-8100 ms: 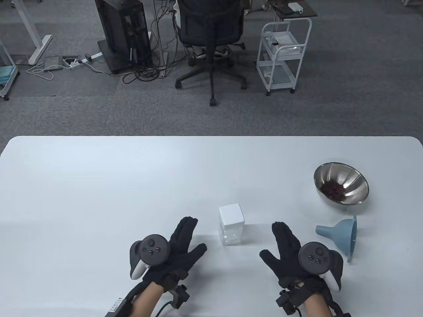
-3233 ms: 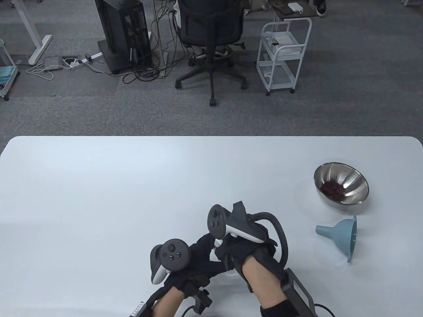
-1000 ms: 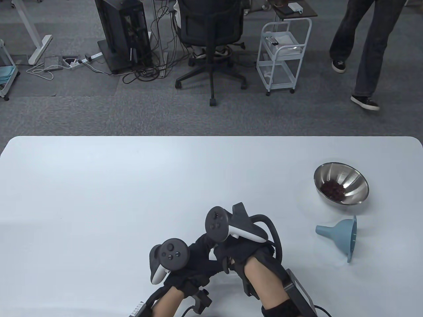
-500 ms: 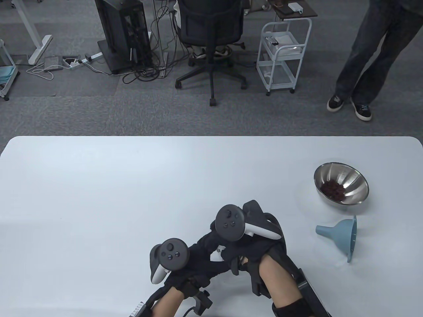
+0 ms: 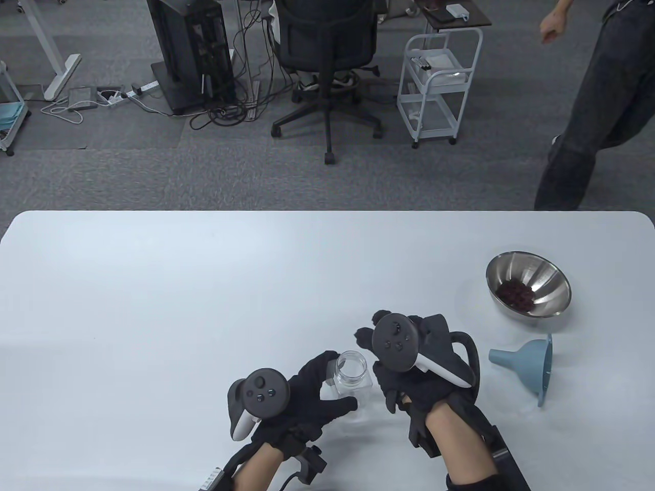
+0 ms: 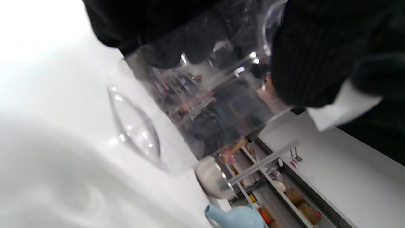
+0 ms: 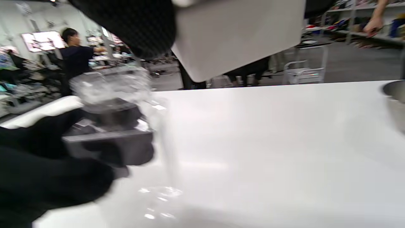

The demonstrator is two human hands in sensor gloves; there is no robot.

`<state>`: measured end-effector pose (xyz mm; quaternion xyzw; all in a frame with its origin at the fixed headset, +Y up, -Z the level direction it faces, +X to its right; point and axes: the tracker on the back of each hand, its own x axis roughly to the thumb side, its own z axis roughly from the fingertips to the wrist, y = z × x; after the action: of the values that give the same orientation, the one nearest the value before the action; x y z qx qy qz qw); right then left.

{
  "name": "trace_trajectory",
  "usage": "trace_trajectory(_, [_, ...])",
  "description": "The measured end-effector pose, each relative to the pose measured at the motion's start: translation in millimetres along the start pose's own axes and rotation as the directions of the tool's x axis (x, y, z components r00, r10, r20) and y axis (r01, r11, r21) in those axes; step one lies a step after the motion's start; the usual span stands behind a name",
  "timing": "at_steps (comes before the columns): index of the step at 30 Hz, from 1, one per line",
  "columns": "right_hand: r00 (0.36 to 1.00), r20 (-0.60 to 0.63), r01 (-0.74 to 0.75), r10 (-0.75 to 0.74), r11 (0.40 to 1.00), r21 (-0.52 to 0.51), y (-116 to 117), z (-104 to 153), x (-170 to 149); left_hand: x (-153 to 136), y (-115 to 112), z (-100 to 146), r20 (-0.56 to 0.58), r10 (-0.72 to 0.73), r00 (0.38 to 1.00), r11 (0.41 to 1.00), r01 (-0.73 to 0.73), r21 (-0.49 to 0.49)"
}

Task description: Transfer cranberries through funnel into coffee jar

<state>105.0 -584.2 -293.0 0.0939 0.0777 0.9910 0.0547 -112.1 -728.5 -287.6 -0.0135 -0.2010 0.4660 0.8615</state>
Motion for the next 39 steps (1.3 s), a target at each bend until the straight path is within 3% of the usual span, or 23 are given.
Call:
trace_trajectory(6, [0.991,-0.112,-0.054,0.072,0.986,0.155,53,-9,-24,-2,5,1,-0.006,0.009,1.000,0.999,-0.008,0.051])
trace_trajectory(13, [0.985,-0.124,-0.071,0.116,0.945,0.318,117,-15,-36,-1,5,1,-0.001,0.001,1.000,0.999,-0.001,0.053])
trace_trajectory(20, [0.980,-0.113,-0.106,0.164,0.910,0.400,155,-17,-37,-1,5,1,0.002,0.001,1.000,0.999,-0.001,0.049])
trace_trajectory(32, [0.977,-0.107,-0.122,0.184,0.895,0.428,165,-17,-37,0,4,0,0.004,0.008,1.000,0.999,-0.009,0.036])
trace_trajectory(39, [0.992,-0.090,-0.054,0.088,0.944,0.325,132,-6,-41,-1,4,-2,-0.007,0.008,1.000,1.000,-0.008,0.028])
